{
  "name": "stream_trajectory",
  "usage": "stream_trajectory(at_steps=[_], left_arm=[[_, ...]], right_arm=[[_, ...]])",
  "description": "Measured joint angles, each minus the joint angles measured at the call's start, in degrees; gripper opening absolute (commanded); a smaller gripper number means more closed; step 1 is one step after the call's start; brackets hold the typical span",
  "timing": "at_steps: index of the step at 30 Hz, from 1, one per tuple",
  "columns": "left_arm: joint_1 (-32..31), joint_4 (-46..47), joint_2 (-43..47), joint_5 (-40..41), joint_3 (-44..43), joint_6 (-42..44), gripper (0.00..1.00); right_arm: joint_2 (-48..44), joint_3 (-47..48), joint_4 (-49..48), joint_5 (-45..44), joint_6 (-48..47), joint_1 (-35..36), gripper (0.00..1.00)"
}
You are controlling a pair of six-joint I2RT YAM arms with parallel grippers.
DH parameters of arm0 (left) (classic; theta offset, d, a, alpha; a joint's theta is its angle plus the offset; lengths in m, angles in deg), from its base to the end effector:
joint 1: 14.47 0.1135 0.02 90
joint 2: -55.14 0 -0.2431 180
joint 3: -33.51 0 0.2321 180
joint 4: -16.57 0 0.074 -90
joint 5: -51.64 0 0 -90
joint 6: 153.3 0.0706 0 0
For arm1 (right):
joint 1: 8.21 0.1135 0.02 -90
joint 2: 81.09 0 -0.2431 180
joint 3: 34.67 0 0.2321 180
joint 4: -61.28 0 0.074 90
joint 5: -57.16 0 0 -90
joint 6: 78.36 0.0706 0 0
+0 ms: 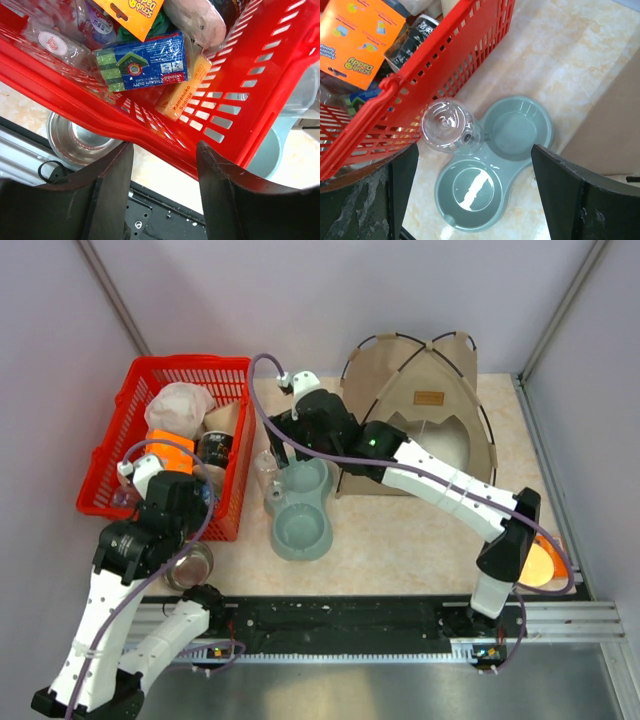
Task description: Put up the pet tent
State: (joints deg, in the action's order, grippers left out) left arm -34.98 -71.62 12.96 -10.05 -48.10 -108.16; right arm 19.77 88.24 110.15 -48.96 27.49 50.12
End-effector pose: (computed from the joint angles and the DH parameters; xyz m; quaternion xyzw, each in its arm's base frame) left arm 0.1137 -0.0068 0.3218 -0.2756 0.8689 0.0082 0.4110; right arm 0.2306 0.3365 0.3754 -0.2371 0.8127 0.2175 0.4858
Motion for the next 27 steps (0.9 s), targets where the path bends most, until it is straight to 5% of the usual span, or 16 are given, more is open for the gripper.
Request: stream_trajectory(at_steps=[13,27], left_arm=[[7.19,3.52,-4.55,-1.95,-0.83,4.17,0.29],[17.90,17.84,-18.64,-10.82,-4.50,12.96,0.31]], right_arm=[[-3.91,-5.62,-1.18,0.94,0.92,0.00,0.92],[-10.54,-15.23,-5.53,4.57,0.74,0.00,0.87]])
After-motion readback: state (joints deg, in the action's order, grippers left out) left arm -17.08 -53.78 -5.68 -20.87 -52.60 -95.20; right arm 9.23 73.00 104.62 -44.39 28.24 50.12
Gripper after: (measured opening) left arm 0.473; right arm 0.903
